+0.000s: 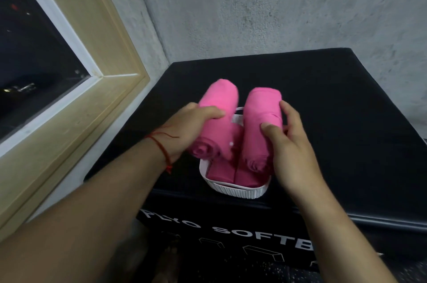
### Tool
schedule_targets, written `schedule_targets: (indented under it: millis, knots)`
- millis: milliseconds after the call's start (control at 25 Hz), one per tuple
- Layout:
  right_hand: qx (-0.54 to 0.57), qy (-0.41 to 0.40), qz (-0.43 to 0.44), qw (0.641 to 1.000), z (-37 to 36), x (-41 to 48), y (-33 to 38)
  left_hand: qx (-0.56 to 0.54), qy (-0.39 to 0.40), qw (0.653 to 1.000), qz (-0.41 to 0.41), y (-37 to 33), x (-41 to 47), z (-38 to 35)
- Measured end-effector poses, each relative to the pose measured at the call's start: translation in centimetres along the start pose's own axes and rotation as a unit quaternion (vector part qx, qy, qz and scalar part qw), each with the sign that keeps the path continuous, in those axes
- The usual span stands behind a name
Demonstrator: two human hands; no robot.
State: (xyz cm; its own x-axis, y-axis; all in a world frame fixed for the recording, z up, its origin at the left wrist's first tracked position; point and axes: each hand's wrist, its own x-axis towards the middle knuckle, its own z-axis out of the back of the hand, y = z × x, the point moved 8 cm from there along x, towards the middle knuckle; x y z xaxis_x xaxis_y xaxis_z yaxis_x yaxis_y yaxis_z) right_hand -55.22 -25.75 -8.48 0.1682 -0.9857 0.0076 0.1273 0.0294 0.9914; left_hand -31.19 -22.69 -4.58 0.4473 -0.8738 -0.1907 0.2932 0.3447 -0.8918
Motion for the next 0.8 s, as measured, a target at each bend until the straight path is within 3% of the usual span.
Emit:
schedule_targets:
  millis: [80,120,200,240,320,400,480,680,800]
  knots:
    - [-0.105,0.009,0.000,0.994,-0.8,-0.5,-0.1,0.090,0.018,0.996,-0.008,-0.1,-0.9,-2.5]
    - [-0.169,0.006,0.016,0.985,-1.1,-0.6,0.1,0.189,0.009,0.982,-0.016,0.2,-1.1,-2.7]
    - [-0.260,-0.012,0.052,0.964,-1.6,-1.0,0.8,0.379,-0.020,0.924,-0.044,0.7,-1.4,-2.5]
    - [-0.281,-0.024,0.064,0.957,-1.8,-1.2,1.0,0.418,-0.024,0.907,-0.052,1.0,-1.3,-2.4]
    - [-0.292,-0.040,0.074,0.953,-1.7,-1.2,1.0,0.390,-0.002,0.918,-0.072,1.4,-1.2,-2.5]
    - [-0.281,-0.016,0.067,0.957,-1.7,-0.9,0.7,0.315,0.052,0.937,-0.139,1.0,-1.1,-3.7]
    - [-0.273,0.017,0.063,0.960,-1.7,-0.9,0.6,0.290,0.112,0.934,-0.175,0.6,-1.3,-5.3]
    - [-0.301,0.041,0.078,0.949,-0.6,-0.2,1.2,0.293,0.114,0.935,-0.164,1.3,-0.8,-6.0]
    - [-0.259,0.065,0.092,0.959,-0.6,1.5,2.3,0.316,0.145,0.929,-0.129,1.2,0.2,-6.1]
